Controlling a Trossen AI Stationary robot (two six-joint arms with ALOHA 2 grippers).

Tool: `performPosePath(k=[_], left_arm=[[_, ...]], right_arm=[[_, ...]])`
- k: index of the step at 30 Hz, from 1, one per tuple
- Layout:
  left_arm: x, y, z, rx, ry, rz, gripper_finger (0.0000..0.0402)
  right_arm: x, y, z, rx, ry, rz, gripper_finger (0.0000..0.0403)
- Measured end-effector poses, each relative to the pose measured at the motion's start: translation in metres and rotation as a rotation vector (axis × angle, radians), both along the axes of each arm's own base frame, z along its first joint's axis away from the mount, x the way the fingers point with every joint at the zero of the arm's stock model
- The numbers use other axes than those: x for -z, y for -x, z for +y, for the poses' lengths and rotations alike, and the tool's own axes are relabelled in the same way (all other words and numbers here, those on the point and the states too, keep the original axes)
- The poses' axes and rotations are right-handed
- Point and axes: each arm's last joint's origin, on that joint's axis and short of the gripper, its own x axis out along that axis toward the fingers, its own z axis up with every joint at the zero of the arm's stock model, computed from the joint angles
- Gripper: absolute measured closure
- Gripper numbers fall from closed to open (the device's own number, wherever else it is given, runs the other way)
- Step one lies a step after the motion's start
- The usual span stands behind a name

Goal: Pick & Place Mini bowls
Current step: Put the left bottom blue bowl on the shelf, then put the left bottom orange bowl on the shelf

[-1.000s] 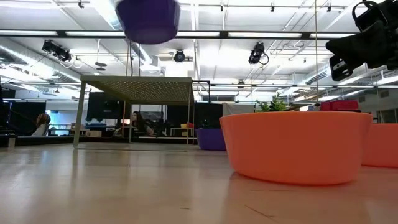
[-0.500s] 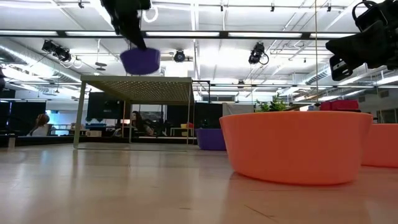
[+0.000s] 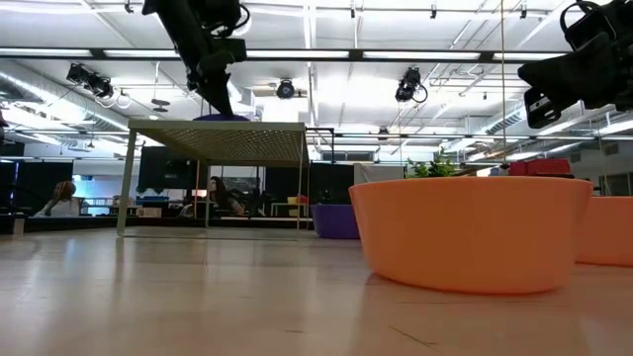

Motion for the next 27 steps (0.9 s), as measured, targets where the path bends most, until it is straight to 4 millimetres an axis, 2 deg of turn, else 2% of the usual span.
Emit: performPosePath(k=[6,12,15,22,27], left_arm=[[0.007,-0.006,0.005,-0.001,0.007,0.014,0.0395],[0.005,-0.008,0.006,0.016,-0.017,0.002,0.0389],[0.005,-0.008,0.006,0.015,-0.021,0.001,0.0364],[0.003,-0.007,0.005,0.01,-0.021,-0.005,0.0273],[-0.019,0.005,-0.003,-0.01,-0.055,-0.086,0.0236]], right_arm=[[0.0,0.0,0.0,0.0,0.0,0.0,0.0381],[0.0,0.0,0.0,0.0,0.0,0.0,0.0381],[0.0,0.0,0.0,0.0,0.0,0.0,0.0381],[0.0,0.0,0.0,0.0,0.0,-0.001,0.0381],[0.0,0.0,0.0,0.0,0.0,0.0,0.0381]])
